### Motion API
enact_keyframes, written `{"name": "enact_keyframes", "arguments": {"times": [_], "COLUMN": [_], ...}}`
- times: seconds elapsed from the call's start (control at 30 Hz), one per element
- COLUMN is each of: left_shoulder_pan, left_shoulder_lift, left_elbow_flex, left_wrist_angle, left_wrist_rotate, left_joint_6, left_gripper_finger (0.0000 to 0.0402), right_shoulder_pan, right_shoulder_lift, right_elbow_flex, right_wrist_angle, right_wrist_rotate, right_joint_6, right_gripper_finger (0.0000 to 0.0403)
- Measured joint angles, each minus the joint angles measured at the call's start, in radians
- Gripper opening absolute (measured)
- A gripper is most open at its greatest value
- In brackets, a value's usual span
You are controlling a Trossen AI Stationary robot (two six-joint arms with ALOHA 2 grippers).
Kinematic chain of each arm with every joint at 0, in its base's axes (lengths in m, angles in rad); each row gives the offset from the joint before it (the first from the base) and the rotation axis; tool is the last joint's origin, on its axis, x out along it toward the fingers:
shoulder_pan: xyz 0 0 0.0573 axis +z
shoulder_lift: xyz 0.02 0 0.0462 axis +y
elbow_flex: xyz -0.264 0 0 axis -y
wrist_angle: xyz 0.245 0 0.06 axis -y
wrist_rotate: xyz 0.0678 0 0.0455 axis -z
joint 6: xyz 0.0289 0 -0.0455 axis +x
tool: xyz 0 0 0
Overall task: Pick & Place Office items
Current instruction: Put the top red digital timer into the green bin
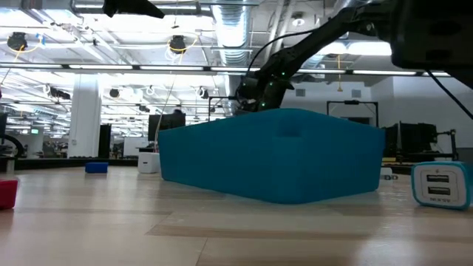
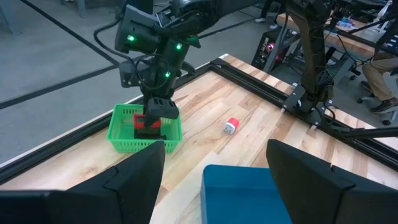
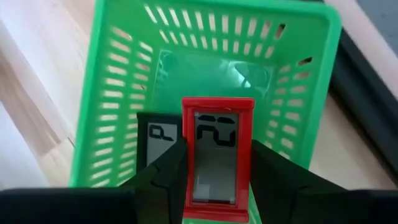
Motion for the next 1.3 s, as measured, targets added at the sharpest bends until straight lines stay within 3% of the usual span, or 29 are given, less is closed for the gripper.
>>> {"name": "enact_keyframes", "arguments": {"times": [0.5, 0.87, 1.3], "left_shoulder_pan": [0.0, 0.0, 0.0], "left_shoulder_lift": [0.0, 0.0, 0.0], "left_elbow_flex": [0.0, 0.0, 0.0], "left_wrist_angle": [-0.003, -0.012, -0.023], "left_wrist_rotate": [-0.003, -0.001, 0.001], "left_joint_6": [0.002, 0.002, 0.002], "left_gripper_finger": [0.0278, 0.0278, 0.0278], "right_shoulder_pan": [0.007, 0.009, 0.026], "right_shoulder_lift": [0.0, 0.0, 0.0], "right_elbow_flex": [-0.012, -0.012, -0.012], "right_wrist_angle": [0.001, 0.007, 0.031], "right_wrist_rotate": [0.0, -0.002, -0.001], "right_joint_6": [0.0, -0.007, -0.008], "right_gripper_finger": [0.0134, 0.0164, 0.0169]}}
